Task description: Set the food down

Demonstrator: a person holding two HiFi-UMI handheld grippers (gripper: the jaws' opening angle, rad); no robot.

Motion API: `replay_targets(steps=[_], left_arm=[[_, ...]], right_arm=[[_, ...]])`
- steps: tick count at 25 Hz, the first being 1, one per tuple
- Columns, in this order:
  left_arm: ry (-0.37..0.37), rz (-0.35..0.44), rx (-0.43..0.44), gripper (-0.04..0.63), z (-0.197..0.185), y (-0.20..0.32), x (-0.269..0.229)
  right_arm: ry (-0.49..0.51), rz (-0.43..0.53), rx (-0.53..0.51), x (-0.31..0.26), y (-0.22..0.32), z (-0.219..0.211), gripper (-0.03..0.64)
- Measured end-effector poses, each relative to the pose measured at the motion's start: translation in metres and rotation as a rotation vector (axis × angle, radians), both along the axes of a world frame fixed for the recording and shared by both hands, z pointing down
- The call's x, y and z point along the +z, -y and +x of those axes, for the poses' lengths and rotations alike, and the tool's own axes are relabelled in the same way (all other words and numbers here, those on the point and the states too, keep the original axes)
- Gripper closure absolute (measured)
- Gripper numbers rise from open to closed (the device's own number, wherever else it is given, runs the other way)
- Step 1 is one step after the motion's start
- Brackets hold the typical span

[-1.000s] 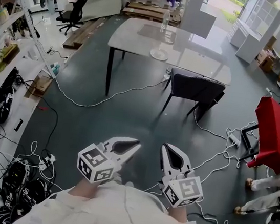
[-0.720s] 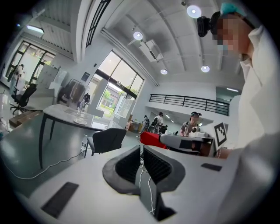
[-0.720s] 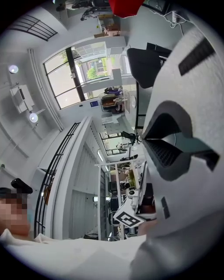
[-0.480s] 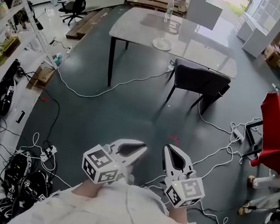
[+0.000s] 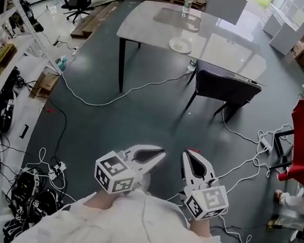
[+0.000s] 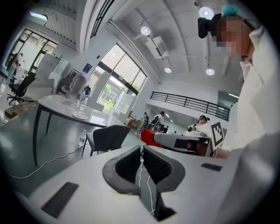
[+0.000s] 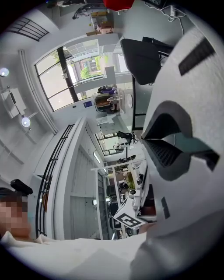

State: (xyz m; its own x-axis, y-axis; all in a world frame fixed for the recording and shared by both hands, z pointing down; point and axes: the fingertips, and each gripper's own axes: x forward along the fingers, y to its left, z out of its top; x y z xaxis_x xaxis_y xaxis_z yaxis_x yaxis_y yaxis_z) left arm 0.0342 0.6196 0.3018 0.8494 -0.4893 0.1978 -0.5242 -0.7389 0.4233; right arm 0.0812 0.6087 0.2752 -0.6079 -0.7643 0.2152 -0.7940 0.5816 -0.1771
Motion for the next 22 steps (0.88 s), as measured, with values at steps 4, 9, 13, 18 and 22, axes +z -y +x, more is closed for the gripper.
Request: replay_targets(steps=[4, 9, 13, 18, 22], left_arm=[[0.003, 0.014, 0.018, 0.565, -0.012, 0.057, -0.004], [0.004, 0.041, 0.053, 0.565, -0.028, 0.121, -0.007], [0.004, 0.038, 0.076, 0.565, -0.04, 0.16, -0.002], [0.009, 0.028, 0.097, 0.565, -0.05, 0.191, 0.002], [0.0, 0.01, 0.104, 0.565, -0.052, 0.203, 0.007]], right_arm=[[-0.016, -0.004, -0.018, 0.002, 0.056, -0.017, 0.614], [-0.017, 0.003, -0.012, 0.0, 0.121, -0.036, 0.614], [-0.018, -0.001, 0.012, 0.004, 0.161, -0.047, 0.614], [-0.027, 0.006, 0.023, 0.005, 0.196, -0.059, 0.614], [-0.022, 0.013, 0.062, 0.004, 0.211, -0.058, 0.614]])
